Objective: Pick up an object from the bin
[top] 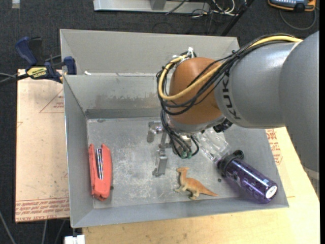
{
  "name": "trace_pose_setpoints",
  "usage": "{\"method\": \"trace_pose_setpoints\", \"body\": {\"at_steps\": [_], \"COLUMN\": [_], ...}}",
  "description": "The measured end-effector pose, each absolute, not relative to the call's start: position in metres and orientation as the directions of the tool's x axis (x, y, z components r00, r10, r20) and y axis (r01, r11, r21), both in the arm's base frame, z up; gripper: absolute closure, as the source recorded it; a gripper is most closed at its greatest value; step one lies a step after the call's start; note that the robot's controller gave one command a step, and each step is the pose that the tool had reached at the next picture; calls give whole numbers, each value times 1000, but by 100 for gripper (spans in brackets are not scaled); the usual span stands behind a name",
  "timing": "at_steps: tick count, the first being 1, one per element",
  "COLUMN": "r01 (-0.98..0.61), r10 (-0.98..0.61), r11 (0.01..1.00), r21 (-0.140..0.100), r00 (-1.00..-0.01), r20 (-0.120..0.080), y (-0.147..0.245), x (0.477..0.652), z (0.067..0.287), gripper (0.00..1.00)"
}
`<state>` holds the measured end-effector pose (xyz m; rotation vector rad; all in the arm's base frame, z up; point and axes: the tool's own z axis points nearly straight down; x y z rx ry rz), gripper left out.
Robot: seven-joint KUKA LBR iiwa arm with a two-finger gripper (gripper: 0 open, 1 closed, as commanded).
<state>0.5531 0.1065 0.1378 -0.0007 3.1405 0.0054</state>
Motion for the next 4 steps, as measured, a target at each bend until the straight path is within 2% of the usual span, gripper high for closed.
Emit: {"method": "trace_pose_setpoints", "body": {"at_steps": [1, 2, 3, 4], "r01": [6, -14, -123, -282], "r10": [6, -14, -123, -282], "r11": [1000, 1000, 992, 960], "r21": [1, 4, 4, 1], "r00": [-1000, -1000, -992, -960], "r20": [-2, -7, 12, -5], "y": [82, 60, 22, 6], "x": [563, 524, 518, 515], "z": [130, 99, 91, 117], "gripper": [0, 0, 0, 0]}}
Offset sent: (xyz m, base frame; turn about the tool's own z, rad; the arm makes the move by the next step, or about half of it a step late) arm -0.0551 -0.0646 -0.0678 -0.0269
